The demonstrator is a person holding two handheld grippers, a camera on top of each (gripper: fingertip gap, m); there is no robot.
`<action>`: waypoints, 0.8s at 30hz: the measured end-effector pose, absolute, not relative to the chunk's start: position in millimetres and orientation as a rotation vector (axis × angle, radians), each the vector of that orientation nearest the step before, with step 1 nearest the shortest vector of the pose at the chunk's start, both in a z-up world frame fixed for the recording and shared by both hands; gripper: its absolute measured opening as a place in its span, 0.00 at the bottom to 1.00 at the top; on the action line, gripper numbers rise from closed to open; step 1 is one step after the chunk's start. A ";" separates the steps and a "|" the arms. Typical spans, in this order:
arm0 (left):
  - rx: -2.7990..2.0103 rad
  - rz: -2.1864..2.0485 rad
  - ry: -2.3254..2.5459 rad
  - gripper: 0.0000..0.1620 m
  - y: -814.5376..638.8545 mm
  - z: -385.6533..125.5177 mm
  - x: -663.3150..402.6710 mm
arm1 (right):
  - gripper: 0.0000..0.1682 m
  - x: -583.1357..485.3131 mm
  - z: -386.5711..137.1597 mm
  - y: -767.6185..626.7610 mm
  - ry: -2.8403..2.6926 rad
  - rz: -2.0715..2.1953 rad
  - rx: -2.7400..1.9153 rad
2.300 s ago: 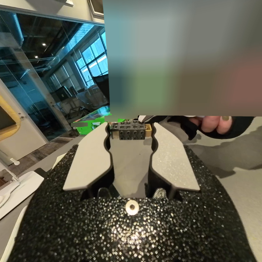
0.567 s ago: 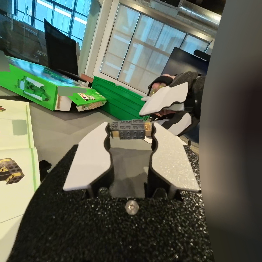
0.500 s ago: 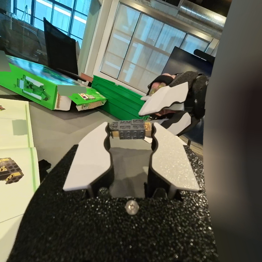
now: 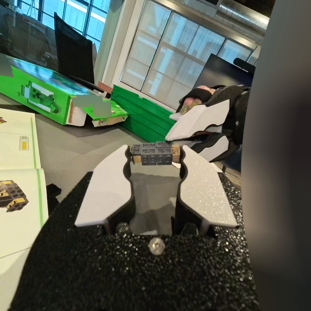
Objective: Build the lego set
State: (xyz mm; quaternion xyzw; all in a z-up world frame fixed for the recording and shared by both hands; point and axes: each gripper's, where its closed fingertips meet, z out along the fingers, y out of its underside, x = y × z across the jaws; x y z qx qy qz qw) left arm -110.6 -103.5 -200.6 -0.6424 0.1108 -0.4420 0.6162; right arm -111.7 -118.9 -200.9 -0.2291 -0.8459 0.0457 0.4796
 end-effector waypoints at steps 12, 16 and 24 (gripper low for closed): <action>-1.479 -1.039 0.269 0.34 -104.9 -200.6 -107.1 | 0.11 -108.5 -202.8 -119.5 -2.070 0.109 -0.508; -1.481 -1.045 0.270 0.34 -105.0 -201.5 -105.4 | 0.10 -106.9 -203.7 -119.8 -2.072 0.085 -0.471; -1.469 -1.048 0.283 0.34 -106.3 -200.3 -102.5 | 0.09 -103.8 -203.2 -121.5 -2.090 0.065 -0.405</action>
